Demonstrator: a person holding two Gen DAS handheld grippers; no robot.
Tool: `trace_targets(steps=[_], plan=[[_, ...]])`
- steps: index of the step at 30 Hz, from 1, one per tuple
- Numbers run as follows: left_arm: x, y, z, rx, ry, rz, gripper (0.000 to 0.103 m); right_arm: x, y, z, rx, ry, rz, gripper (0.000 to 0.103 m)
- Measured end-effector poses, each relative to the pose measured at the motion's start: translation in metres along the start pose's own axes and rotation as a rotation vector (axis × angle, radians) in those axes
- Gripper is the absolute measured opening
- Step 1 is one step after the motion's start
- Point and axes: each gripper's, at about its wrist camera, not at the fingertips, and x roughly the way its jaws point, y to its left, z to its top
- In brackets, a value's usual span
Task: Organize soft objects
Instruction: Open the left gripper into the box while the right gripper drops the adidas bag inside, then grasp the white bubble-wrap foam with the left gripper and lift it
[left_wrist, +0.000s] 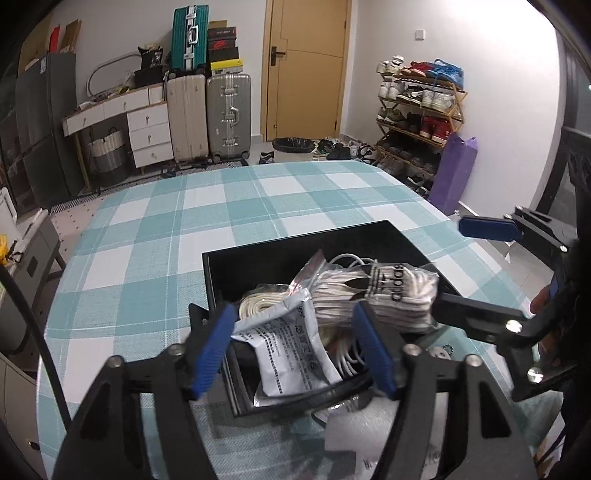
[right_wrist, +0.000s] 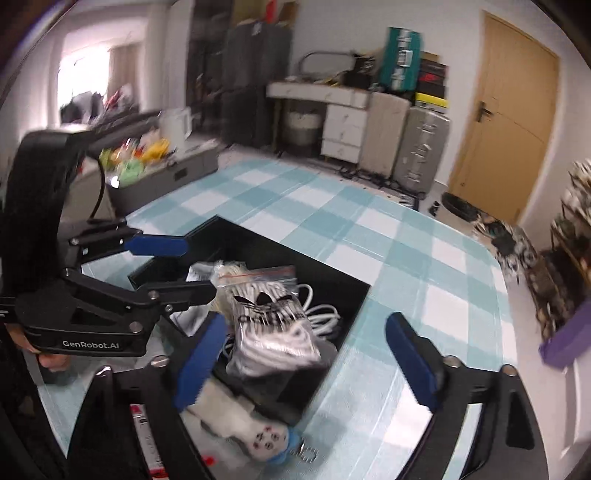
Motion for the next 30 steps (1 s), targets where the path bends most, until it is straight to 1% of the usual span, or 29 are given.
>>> trace_targets(steps=[1,2,4,6,9,12,15,18,21,27,30], plan=[[-0.004,-0.002,-0.001,0.007,-0.006,-0.002,0.082,-0.005,-0.001,-0.006,0.028,-0.014,0.003,0.101],[-0.009,-0.004,-0.003,0.010,-0.019,0.005,0.091,-0.009,-0.002,-0.010,0.041,-0.024,-0.001,0.102],[-0.018,-0.004,-0.005,0.009,-0.047,0.011,0.095,-0.020,-0.006,-0.018,0.065,-0.048,-0.013,0.102],[-0.025,-0.002,-0.010,-0.003,-0.056,0.011,0.098,-0.026,-0.009,-0.024,0.094,-0.060,-0.016,0.102],[-0.032,0.000,-0.018,-0.021,-0.060,0.015,0.098,-0.035,-0.016,-0.035,0.135,-0.059,-0.005,0.102],[-0.038,-0.001,-0.028,-0.021,-0.066,0.021,0.098,-0.042,-0.020,-0.045,0.153,-0.052,-0.024,0.102],[-0.040,-0.001,-0.034,-0.027,-0.067,0.020,0.098,-0.045,-0.024,-0.054,0.179,-0.033,-0.020,0.102],[-0.042,-0.003,-0.039,-0.020,-0.059,0.020,0.098,-0.051,-0.023,-0.058,0.176,-0.025,-0.037,0.102],[-0.043,-0.004,-0.044,-0.016,-0.051,0.015,0.098,-0.053,-0.021,-0.063,0.181,-0.015,-0.032,0.102],[-0.048,-0.008,-0.053,-0.002,-0.034,0.007,0.098,-0.046,-0.013,-0.068,0.171,0.028,-0.002,0.102],[-0.048,-0.012,-0.053,0.005,-0.030,-0.015,0.098,-0.043,-0.012,-0.069,0.186,0.039,0.029,0.102]])
